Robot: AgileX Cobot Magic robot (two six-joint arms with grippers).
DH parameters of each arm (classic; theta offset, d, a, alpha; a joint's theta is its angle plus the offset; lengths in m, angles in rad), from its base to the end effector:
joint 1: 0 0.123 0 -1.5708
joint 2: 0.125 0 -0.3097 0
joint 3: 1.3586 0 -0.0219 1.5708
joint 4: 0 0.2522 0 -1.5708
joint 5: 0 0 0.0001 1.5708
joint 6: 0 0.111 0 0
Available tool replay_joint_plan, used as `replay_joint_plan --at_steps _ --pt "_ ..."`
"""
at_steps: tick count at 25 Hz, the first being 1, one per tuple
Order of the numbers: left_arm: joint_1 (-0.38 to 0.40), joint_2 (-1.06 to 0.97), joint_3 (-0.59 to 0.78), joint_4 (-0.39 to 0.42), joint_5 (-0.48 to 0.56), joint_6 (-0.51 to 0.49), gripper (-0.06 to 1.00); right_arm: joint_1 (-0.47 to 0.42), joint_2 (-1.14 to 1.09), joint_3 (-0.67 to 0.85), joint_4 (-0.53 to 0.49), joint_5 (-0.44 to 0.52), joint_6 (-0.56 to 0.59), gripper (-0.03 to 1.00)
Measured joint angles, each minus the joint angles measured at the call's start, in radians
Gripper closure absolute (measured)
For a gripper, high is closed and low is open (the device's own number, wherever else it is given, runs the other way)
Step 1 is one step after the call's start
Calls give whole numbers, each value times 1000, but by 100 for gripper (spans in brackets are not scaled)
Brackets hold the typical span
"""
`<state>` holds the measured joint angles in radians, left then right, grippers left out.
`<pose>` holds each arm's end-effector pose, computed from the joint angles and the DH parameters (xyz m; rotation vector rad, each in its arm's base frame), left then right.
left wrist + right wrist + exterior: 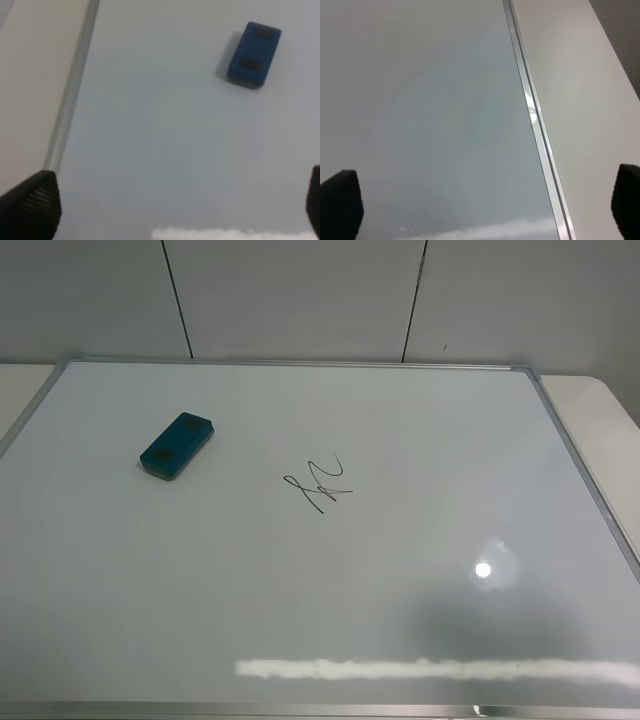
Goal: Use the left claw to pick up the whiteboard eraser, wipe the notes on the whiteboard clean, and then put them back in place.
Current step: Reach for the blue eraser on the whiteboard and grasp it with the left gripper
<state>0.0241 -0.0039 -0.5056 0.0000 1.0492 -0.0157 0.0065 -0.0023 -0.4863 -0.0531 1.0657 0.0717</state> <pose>-0.0113 -0.0003 0.2716 -0.0403 2.0229 0.0053 -0.0099 -0.0052 0.2644 0.0694 2.0584 -0.0154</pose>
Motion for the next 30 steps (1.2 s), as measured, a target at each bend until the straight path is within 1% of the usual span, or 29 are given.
replay_joint_plan --at_steps 9,17,20,24,30 --pt "0 0 0 0 0 0 -5 0 0 0 0 0 0 -2" --pt "0 0 0 11 0 -20 -5 0 0 0 0 0 0 -2" --pt "0 19 -11 -12 -6 -34 -5 0 0 0 0 0 0 -2" --pt "0 112 -41 -31 -58 -54 -5 0 0 0 0 0 0 -2" --pt "0 332 -77 -35 -134 -60 -5 0 0 0 0 0 0 -2"
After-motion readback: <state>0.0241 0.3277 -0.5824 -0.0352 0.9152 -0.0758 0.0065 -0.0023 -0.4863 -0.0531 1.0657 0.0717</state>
